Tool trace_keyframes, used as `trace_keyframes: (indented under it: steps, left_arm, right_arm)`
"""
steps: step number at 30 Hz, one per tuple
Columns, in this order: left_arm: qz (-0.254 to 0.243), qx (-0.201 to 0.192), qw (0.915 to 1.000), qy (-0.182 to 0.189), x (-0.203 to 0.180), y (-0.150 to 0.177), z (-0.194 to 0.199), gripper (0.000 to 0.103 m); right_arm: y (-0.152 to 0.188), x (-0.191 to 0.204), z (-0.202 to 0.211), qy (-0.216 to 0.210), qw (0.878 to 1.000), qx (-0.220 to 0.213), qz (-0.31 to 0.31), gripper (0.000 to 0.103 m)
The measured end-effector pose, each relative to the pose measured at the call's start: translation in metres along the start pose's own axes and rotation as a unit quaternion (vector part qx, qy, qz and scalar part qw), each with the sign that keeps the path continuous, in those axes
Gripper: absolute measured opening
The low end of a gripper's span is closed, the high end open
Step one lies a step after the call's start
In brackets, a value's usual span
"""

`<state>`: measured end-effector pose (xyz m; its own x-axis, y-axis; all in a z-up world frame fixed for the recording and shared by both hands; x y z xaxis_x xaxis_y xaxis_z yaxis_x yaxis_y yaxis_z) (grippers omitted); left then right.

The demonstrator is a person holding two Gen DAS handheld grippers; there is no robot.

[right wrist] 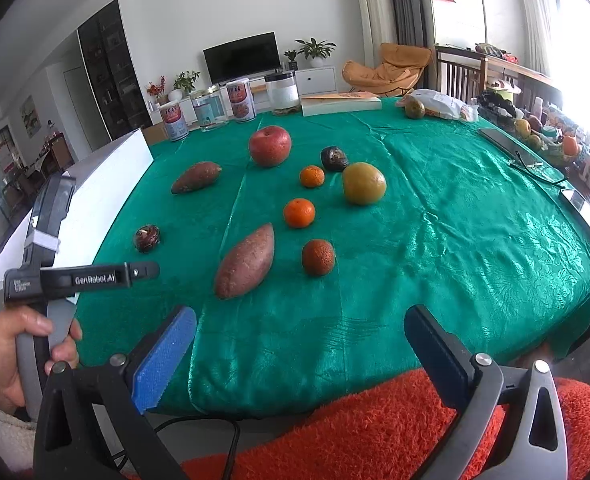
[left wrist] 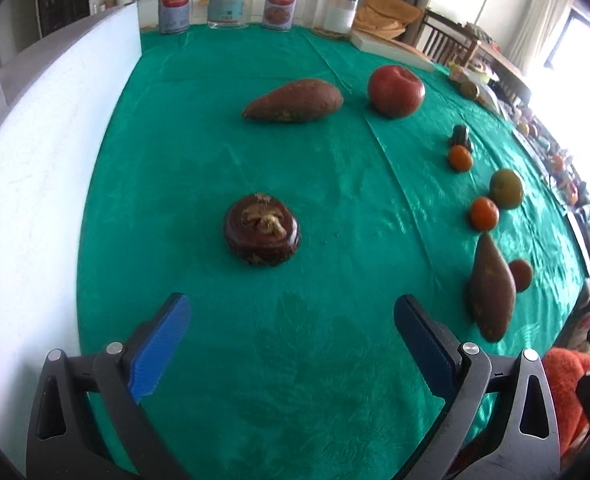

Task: Organize fruits
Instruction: 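Reach the left tool to the dark mangosteen and close on it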

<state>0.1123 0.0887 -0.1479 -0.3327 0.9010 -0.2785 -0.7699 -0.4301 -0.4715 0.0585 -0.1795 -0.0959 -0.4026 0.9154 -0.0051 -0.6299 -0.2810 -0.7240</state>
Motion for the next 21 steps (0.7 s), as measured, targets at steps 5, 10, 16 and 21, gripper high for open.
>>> trace_keyframes:
  steps: [5,10,16,21]
  left_arm:
    - [0.006,0.007,0.9998,-0.016,0.003,-0.016,-0.021,0.091]
    - [-0.036,-0.015,0.9987,-0.032,-0.006,-0.022,-0.024,0.045]
    - [-0.021,-0.031,0.9993,0.004,-0.002,-0.018,-0.006,0.044]
    - [-0.016,-0.042,0.9984,0.036,-0.006,-0.02,0.019,0.044]
  right_arm:
    - [0.002,-0.005,0.003,-0.009,1.0,-0.003,-0.014,0.103]
    - [-0.007,-0.035,-0.01,-0.069,0.995,0.028,-0.07,0.103]
    - [-0.056,-0.104,-0.056,-0.057,0.991,0.08,-0.092,0.097]
    - [-0.095,-0.136,-0.113,-0.063,0.985,0.12,-0.106,0.073]
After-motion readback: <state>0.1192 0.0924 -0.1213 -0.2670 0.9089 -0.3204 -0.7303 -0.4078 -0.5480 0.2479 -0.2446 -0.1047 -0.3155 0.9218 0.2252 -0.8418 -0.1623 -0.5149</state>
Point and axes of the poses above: each gripper's, at about its wrist camera, not at the fingertips, and z roughly against the way its jaws point, x to its left, y to its underside, the point moved 4 cm from there along -z, roughly the way its jaws point, and after that the axes turned 10 degrees about z, right-handed, at the moved point
